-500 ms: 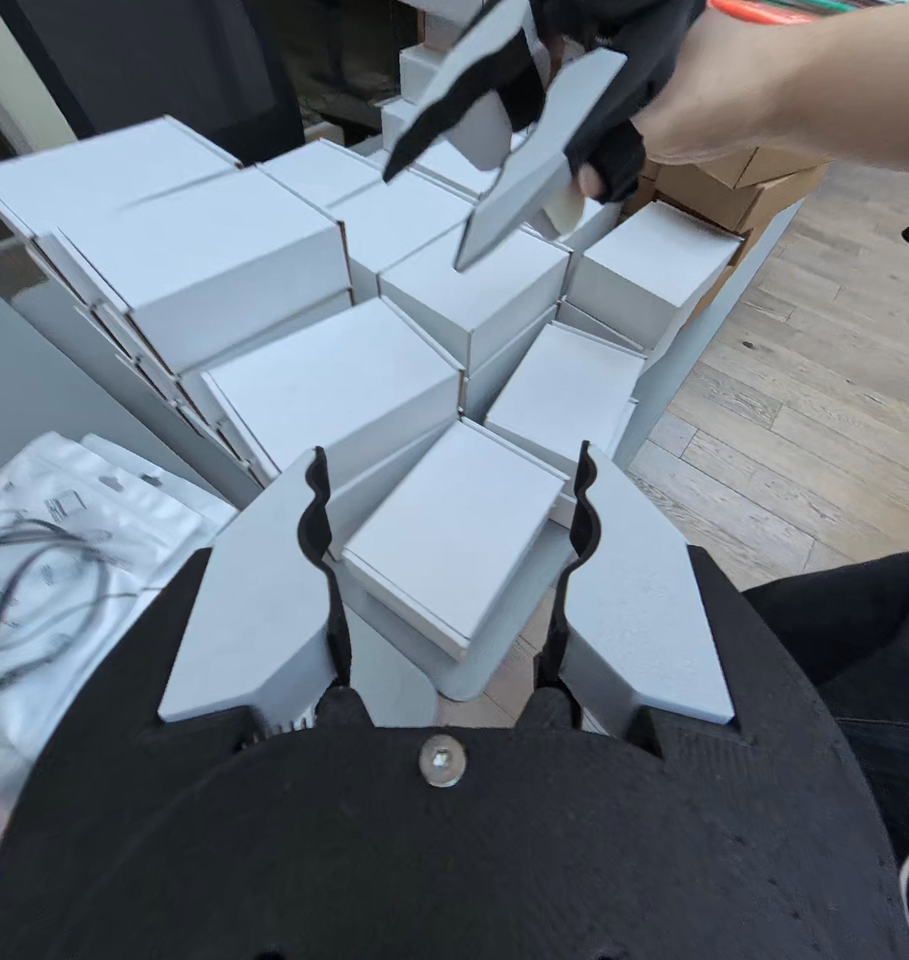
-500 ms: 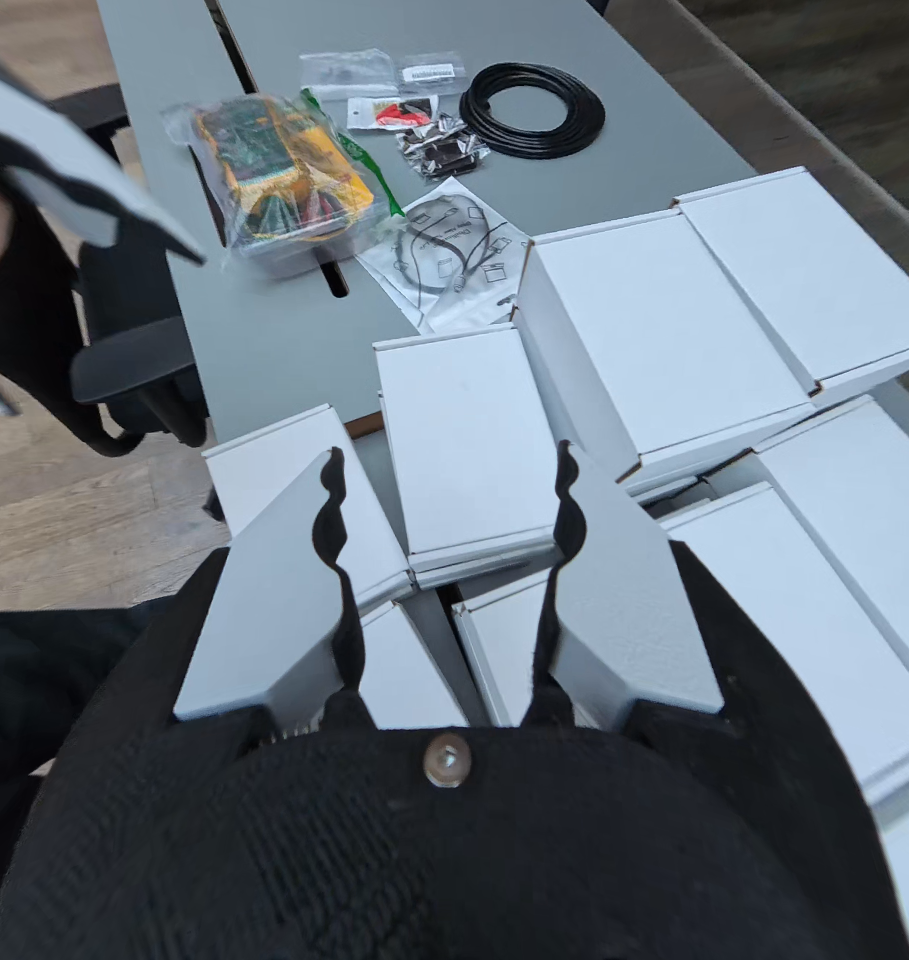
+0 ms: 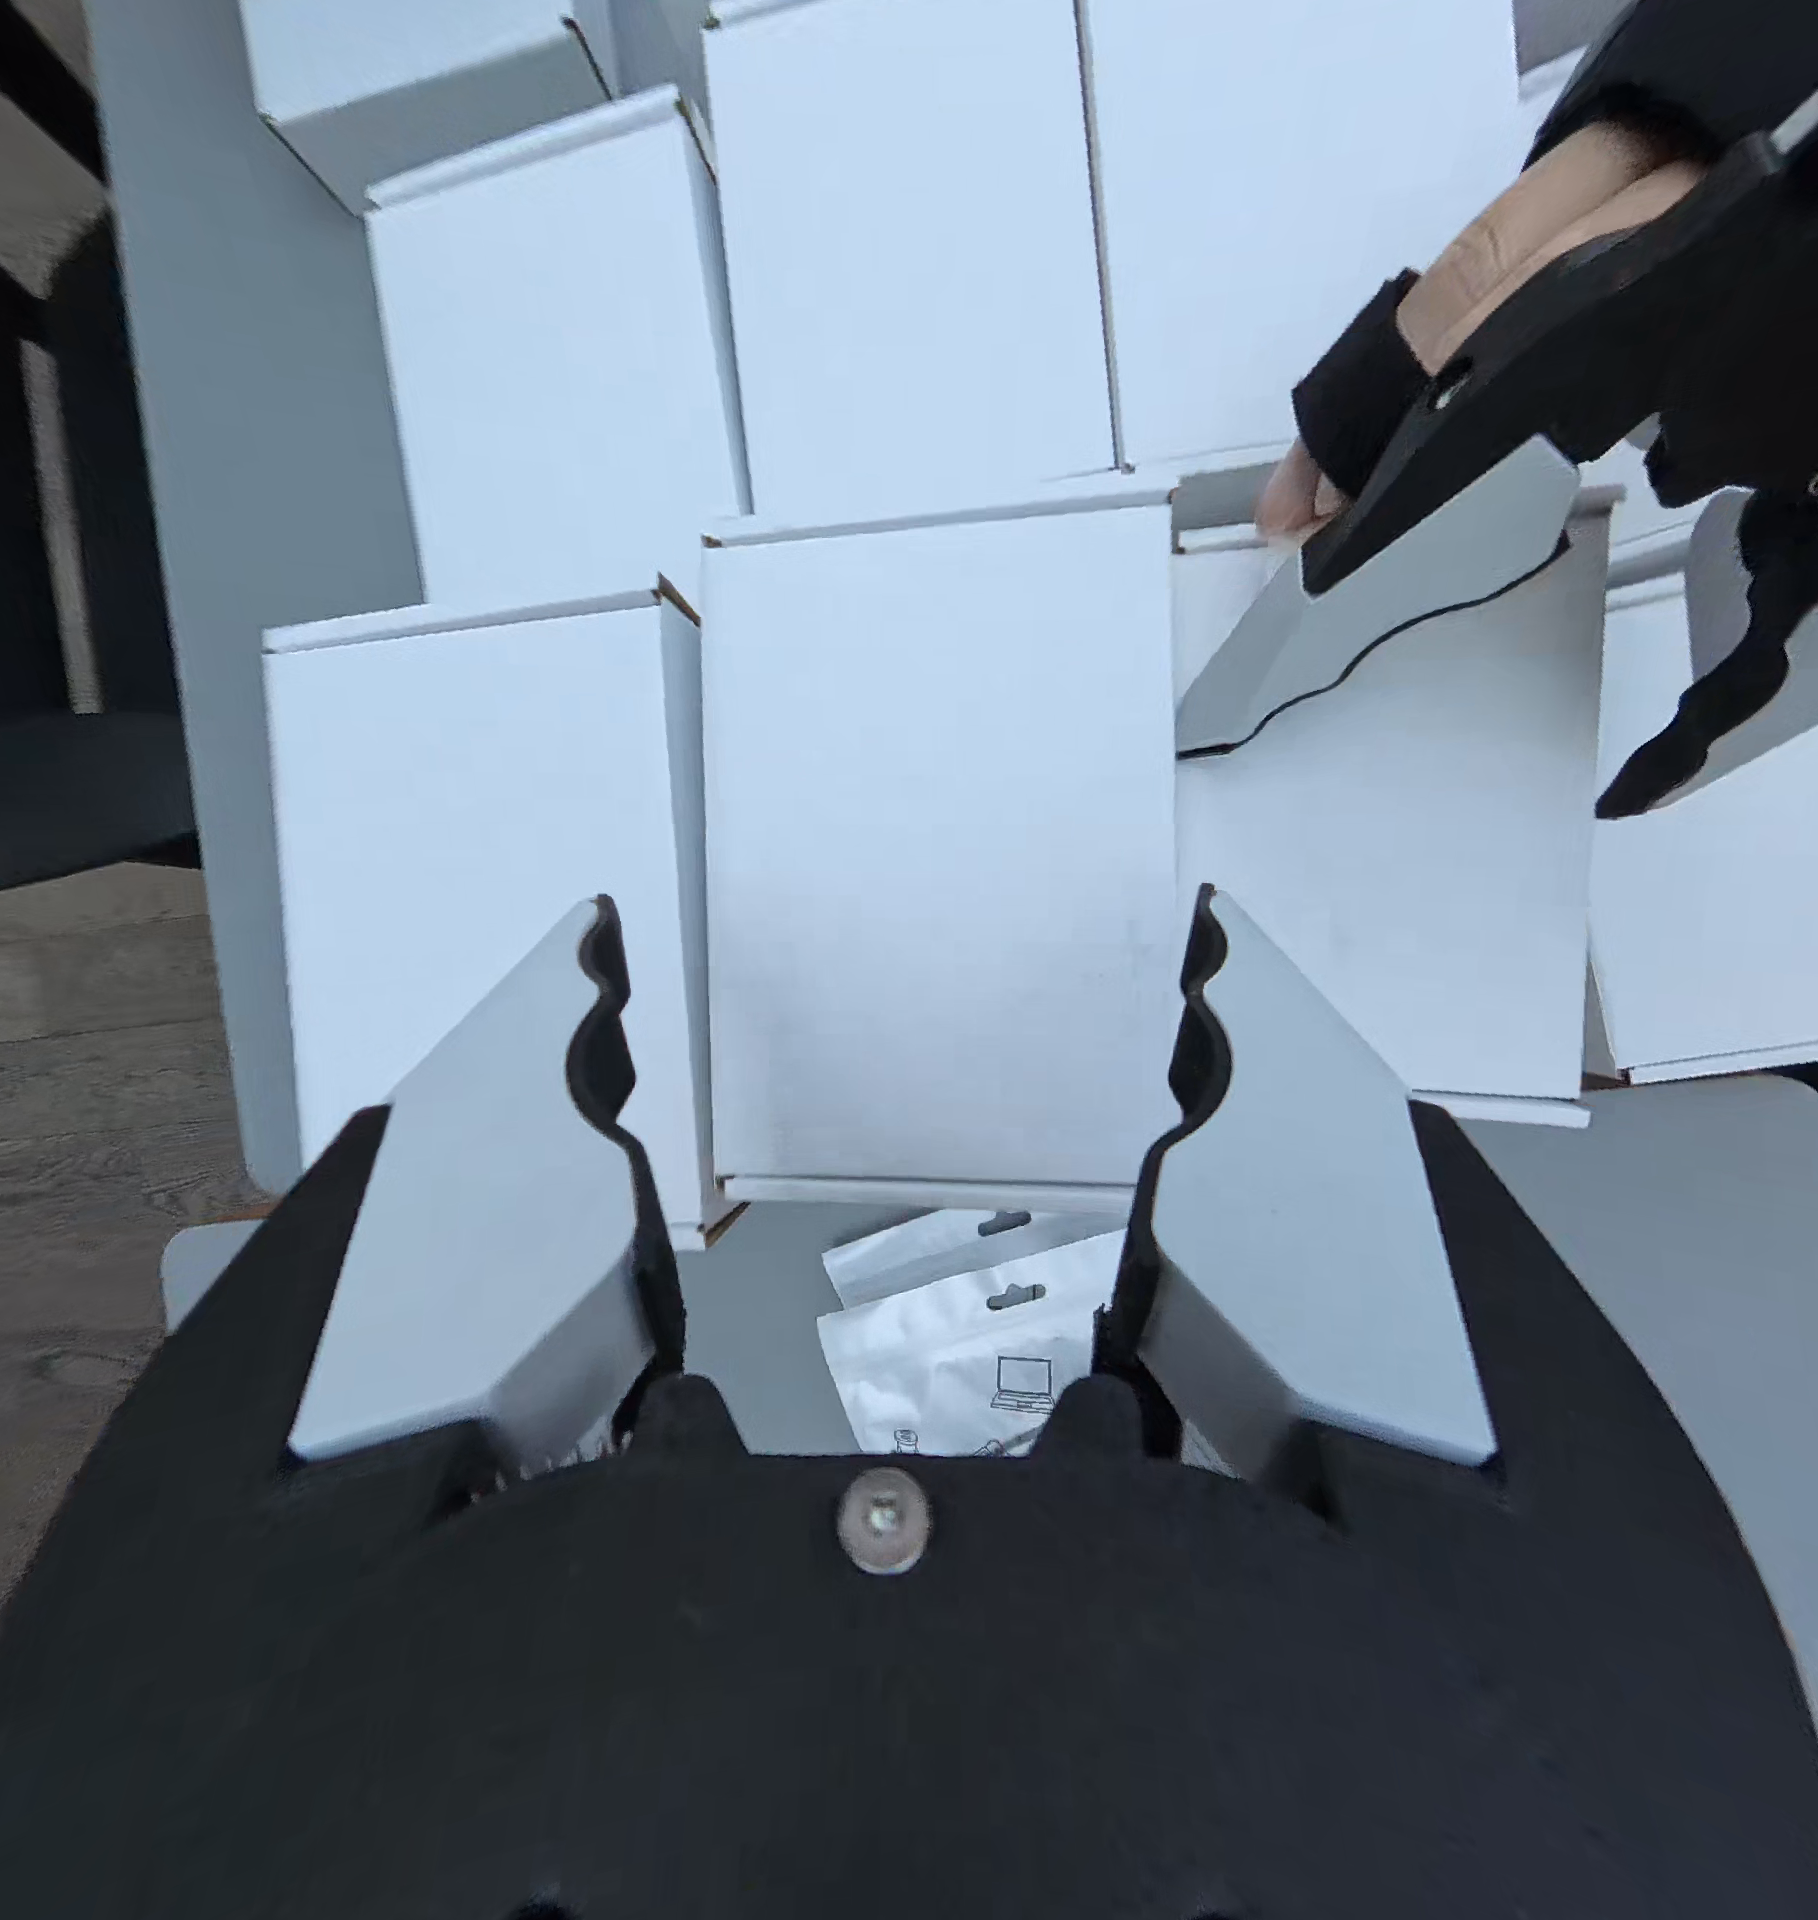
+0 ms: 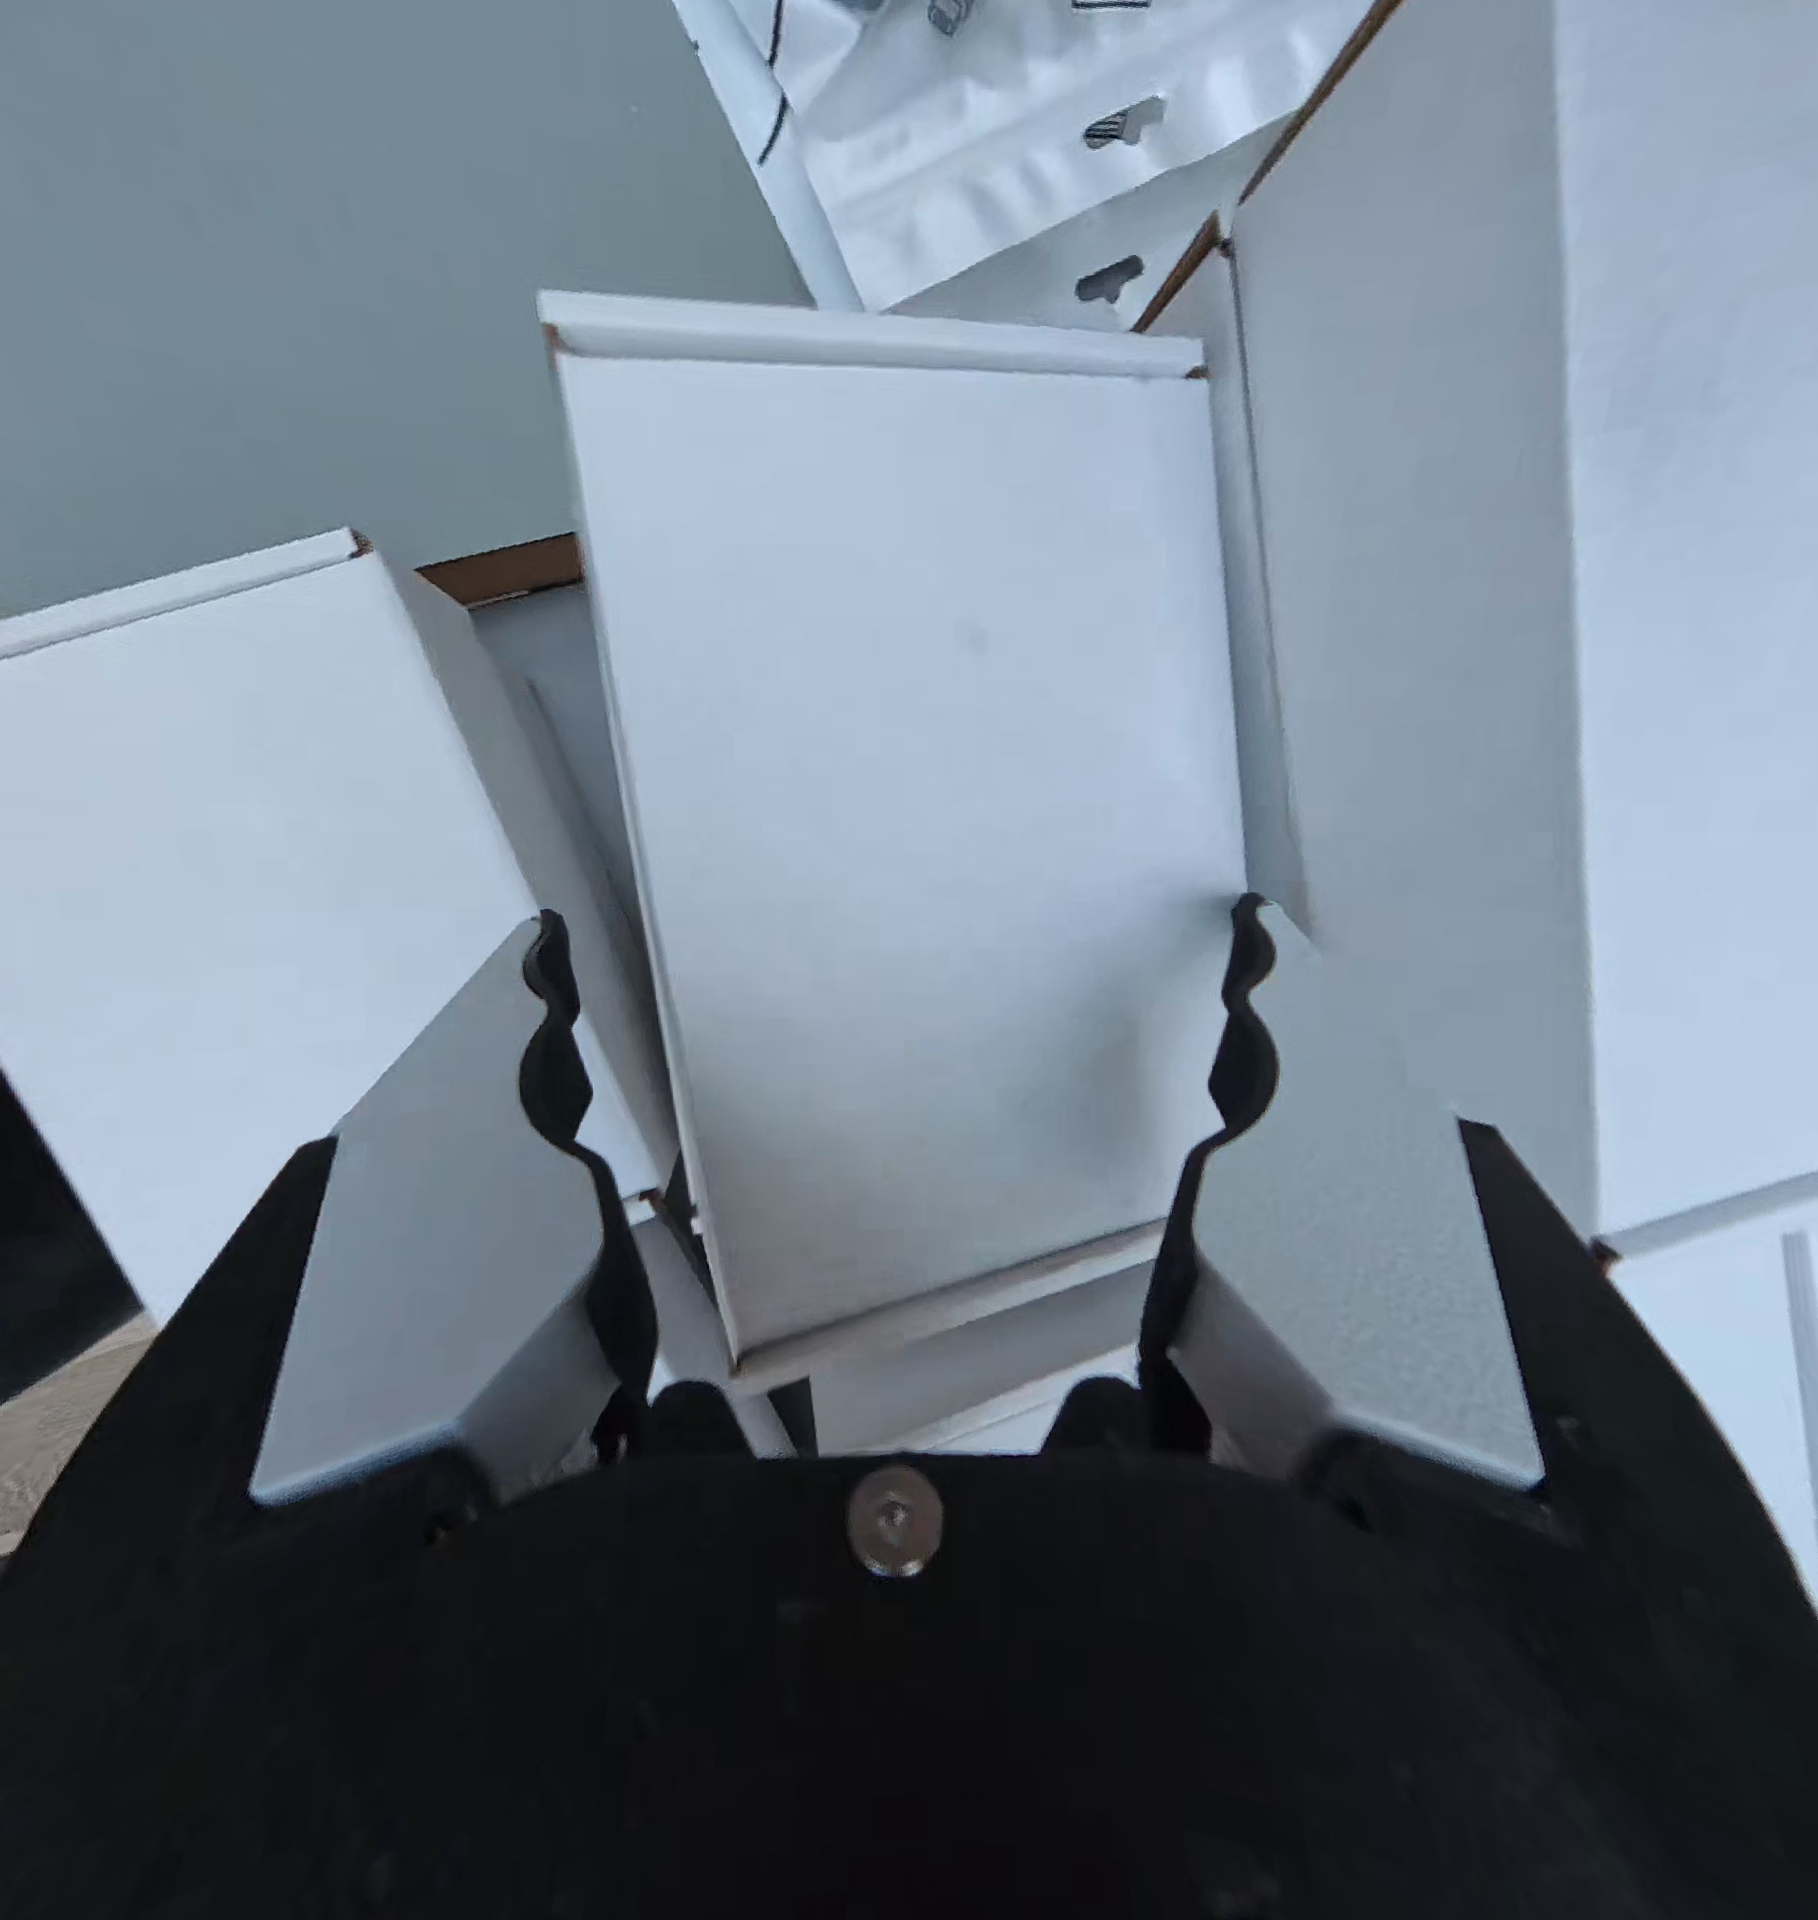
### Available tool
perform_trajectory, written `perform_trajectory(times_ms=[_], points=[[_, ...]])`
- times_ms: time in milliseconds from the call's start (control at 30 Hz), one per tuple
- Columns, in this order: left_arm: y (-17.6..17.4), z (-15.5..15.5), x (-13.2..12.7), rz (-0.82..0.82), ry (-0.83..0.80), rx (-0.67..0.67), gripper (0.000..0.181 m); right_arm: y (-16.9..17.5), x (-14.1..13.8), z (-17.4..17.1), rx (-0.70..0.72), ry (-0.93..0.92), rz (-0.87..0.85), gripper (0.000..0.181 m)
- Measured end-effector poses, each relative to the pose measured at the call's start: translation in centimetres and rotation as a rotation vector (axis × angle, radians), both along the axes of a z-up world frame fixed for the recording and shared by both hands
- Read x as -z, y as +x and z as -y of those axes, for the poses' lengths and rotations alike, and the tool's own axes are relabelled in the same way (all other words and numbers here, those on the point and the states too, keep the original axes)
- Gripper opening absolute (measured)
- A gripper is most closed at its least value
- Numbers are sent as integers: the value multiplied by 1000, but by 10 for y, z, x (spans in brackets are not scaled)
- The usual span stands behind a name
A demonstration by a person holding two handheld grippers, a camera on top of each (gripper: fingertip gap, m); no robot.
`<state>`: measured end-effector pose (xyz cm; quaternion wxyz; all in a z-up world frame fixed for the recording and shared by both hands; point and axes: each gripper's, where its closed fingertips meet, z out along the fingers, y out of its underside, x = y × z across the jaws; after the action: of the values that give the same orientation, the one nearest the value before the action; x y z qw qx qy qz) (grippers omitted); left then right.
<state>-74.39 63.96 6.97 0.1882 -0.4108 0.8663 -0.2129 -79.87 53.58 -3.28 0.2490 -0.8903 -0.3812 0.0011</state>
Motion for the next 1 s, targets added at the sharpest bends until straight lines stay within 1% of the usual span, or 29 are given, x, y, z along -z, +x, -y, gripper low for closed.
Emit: perform_trajectory(times_ms=[100,167,200,267,300,400,433,533,600,633,667,733,800,833,867,900,933,967,1000], points=[[5,5,23,-64,15,55,106,4,7,-6,107,-44,5,125],[3,9,35,-81,24,80,107,6,10,-8,131,-36,32,126],[3,10,39,-75,32,82,111,6,10,-6,134,-46,35,125],[4,9,43,-49,83,69,111,5,9,0,145,-84,40,124],[5,6,44,-38,124,61,107,4,7,3,143,-91,37,123],[4,8,45,-22,187,53,102,3,1,13,134,-77,66,123],[3,10,45,-12,189,51,99,4,-2,16,134,-70,86,123],[5,10,44,14,155,10,100,5,-14,26,133,-27,130,121],[7,9,49,3,140,-34,116,2,-24,31,138,-1,133,121],[8,9,51,5,146,-44,117,-1,-31,31,140,24,127,121],[10,8,51,10,159,-54,115,-4,-38,31,140,47,125,121],[14,4,50,23,201,-82,103,-6,-55,33,140,95,158,121],[13,6,50,15,222,-90,103,-3,-69,43,155,117,190,120],[11,7,50,15,228,-94,102,0,-75,50,174,126,201,117],[10,10,49,17,229,-103,100,5,-81,59,196,129,207,107],[8,12,47,21,228,-124,98,8,-87,69,213,135,195,63],[6,15,46,26,222,-151,95,18,-99,74,258,203,210,36],[5,19,44,37,206,-178,93,27,-109,79,292,268,195,35],[3,22,42,46,193,-211,92,34,-112,85,327,288,149,37]])
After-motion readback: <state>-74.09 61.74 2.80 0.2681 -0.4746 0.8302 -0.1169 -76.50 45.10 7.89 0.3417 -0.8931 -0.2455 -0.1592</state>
